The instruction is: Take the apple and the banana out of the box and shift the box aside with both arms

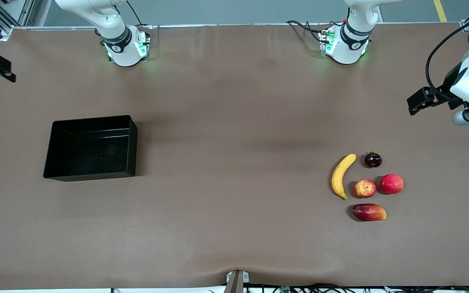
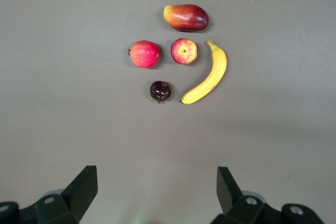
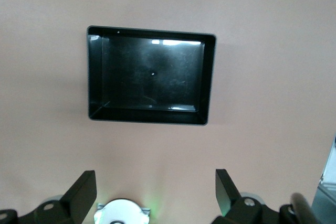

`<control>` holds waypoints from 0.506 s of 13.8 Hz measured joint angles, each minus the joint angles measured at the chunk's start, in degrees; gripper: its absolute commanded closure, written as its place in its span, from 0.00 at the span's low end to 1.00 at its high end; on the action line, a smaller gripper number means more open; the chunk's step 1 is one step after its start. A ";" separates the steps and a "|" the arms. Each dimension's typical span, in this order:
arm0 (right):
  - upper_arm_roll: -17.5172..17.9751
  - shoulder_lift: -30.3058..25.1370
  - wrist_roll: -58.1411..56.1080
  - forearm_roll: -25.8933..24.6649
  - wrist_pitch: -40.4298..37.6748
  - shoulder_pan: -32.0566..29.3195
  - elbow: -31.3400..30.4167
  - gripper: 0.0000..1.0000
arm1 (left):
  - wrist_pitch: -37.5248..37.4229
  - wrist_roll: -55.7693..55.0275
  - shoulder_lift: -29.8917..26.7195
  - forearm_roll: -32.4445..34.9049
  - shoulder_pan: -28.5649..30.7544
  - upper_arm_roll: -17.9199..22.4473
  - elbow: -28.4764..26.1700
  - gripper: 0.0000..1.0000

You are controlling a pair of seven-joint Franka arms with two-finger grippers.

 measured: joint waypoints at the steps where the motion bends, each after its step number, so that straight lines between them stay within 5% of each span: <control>1: -0.11 0.22 -2.21 0.78 1.13 -1.31 0.02 0.00 | 0.85 0.08 -1.19 -0.69 -1.08 1.61 -1.92 0.00; 7: 0.55 8.59 -2.62 3.96 -1.93 -2.03 11.74 0.00 | 1.37 2.96 -7.76 -4.01 -1.77 2.83 -7.71 0.00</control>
